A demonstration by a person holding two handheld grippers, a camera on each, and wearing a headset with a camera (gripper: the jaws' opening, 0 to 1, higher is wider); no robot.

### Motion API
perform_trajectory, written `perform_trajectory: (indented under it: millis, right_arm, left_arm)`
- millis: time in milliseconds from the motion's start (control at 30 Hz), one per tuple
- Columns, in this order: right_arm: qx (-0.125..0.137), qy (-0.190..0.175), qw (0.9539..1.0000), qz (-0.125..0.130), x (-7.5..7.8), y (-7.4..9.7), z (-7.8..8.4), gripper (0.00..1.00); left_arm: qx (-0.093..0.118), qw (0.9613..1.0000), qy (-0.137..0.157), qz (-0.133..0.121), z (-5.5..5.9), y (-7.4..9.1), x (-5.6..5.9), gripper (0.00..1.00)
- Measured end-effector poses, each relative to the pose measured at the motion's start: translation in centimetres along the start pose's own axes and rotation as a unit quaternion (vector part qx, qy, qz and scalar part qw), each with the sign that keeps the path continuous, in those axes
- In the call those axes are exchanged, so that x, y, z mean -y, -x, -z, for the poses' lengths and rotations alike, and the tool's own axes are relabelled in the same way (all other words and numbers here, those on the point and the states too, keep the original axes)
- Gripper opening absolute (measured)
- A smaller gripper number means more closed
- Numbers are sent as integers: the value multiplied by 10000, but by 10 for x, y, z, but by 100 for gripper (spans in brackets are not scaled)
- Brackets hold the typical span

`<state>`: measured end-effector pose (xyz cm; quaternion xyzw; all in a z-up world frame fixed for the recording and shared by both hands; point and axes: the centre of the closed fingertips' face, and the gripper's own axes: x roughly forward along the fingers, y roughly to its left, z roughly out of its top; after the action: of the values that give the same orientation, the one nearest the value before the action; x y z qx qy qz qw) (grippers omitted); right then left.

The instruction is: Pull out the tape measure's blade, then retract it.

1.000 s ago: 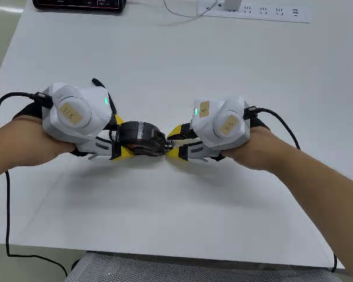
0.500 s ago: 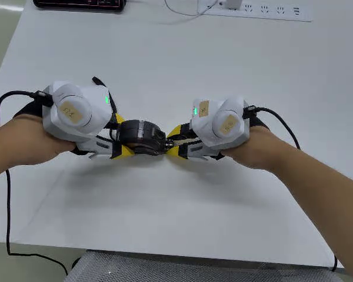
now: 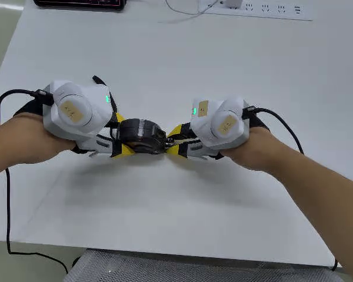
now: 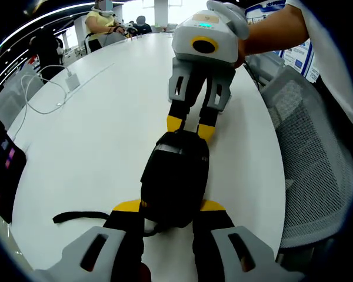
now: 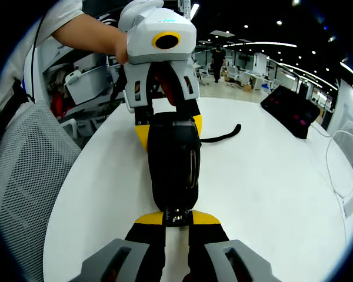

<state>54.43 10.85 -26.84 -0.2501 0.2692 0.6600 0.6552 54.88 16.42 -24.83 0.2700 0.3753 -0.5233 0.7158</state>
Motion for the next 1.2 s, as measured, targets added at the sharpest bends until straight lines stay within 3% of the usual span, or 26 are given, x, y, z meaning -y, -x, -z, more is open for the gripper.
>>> perform_trajectory:
  millis: [1200]
  right_arm:
    - [-198,-82,9998,32,0,21,20,9]
  left_arm:
    - [39,9999,-62,89,-2,-2,0,26]
